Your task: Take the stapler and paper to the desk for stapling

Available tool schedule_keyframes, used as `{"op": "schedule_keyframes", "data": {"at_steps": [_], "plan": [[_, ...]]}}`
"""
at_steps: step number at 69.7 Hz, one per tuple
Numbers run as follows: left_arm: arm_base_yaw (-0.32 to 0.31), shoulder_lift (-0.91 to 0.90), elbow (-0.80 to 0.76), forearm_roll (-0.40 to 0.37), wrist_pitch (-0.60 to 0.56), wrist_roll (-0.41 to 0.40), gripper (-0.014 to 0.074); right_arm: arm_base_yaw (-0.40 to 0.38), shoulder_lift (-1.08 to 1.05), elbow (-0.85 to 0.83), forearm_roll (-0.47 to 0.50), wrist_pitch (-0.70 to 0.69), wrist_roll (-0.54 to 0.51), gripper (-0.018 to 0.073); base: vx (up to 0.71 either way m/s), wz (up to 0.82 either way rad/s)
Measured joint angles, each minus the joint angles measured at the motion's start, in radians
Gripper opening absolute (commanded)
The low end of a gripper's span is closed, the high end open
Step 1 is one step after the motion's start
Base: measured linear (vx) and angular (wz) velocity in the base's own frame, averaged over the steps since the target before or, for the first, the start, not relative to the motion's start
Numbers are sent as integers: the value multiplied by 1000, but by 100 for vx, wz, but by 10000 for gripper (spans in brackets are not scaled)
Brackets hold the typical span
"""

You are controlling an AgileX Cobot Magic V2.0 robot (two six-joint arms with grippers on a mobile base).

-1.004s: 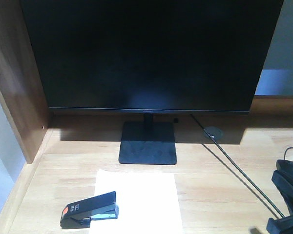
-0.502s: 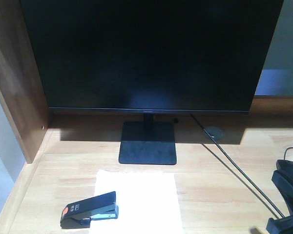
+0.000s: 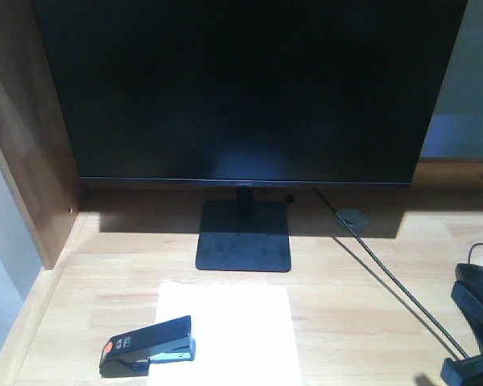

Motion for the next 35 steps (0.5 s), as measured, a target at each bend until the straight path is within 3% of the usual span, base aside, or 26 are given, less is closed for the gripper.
{"op": "schedule_keyframes", "data": {"at_steps": [11,21,27,35], "plan": [[0,0,0,0,0,0,-6,0,0,0,490,37,-468,-5,0,0],[0,0,0,0,0,0,-6,0,0,0,1030,69,-1019,-5,0,0],[0,0,0,0,0,0,-6,0,0,0,1278,81,-1282,-5,0,0],[0,0,0,0,0,0,-6,0,0,0,1474,85,-1504,-5,0,0]]}}
